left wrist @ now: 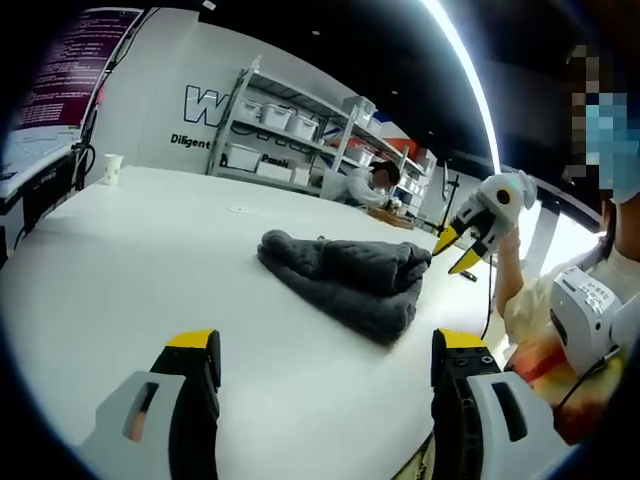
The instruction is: Open the folded towel by lifting each exposed corner and separating the folded layers until the towel lies flat within the target outline without major curled edges
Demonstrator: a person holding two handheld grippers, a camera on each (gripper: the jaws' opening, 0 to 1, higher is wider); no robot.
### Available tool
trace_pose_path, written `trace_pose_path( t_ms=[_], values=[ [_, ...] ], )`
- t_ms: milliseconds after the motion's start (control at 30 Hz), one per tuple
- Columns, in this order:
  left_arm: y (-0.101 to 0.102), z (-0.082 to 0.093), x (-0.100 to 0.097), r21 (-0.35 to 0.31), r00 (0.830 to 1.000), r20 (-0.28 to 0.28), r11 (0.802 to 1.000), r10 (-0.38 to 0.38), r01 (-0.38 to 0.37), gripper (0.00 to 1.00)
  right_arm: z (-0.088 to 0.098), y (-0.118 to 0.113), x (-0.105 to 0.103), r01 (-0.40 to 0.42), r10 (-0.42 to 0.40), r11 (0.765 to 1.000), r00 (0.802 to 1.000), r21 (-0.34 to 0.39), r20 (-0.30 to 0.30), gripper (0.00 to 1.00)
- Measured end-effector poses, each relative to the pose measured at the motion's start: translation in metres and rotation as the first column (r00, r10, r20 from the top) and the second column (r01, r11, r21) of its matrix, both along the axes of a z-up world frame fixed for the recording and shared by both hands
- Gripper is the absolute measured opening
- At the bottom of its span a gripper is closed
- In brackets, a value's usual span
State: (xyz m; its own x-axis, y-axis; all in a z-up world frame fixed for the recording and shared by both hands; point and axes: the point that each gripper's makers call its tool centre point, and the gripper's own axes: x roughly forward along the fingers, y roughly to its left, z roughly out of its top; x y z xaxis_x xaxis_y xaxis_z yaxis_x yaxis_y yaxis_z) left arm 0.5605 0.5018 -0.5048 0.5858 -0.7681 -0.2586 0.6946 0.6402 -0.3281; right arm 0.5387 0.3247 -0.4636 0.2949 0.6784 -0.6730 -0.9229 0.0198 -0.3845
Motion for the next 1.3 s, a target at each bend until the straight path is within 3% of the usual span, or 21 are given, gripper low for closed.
trace_pose_path(
  t_ms=[300,733,867,933,1300],
  values=[
    [-0.011,-0.008,-0.018,0.076,0.995,0.016,0.993,-0.094,0.093,0.93,-0.008,0.02,0.026,-0.006,0.012,0.997,0.997,-0.079,0.078,0.14],
    [-0.009,-0.014,-0.024,0.12,0.994,0.016,0.987,-0.113,0.11,0.98,-0.035,0.046,0.04,-0.041,0.043,0.994,0.999,-0.105,0.018,0.1],
    [-0.007,-0.017,-0.025,0.115,0.994,0.011,0.988,-0.109,0.107,0.97,-0.046,0.044,0.047,-0.068,0.079,0.987,0.994,-0.147,0.071,0.0],
    [-0.005,-0.017,-0.024,0.113,0.994,0.008,0.988,-0.105,0.103,0.97,-0.048,0.044,0.046,-0.074,0.084,0.986,0.994,-0.149,0.065,0.0],
    [-0.006,-0.019,-0.022,0.113,0.994,0.006,0.988,-0.108,0.107,0.97,-0.034,0.04,0.049,-0.025,0.029,0.996,0.998,-0.083,0.046,0.0]
  ],
)
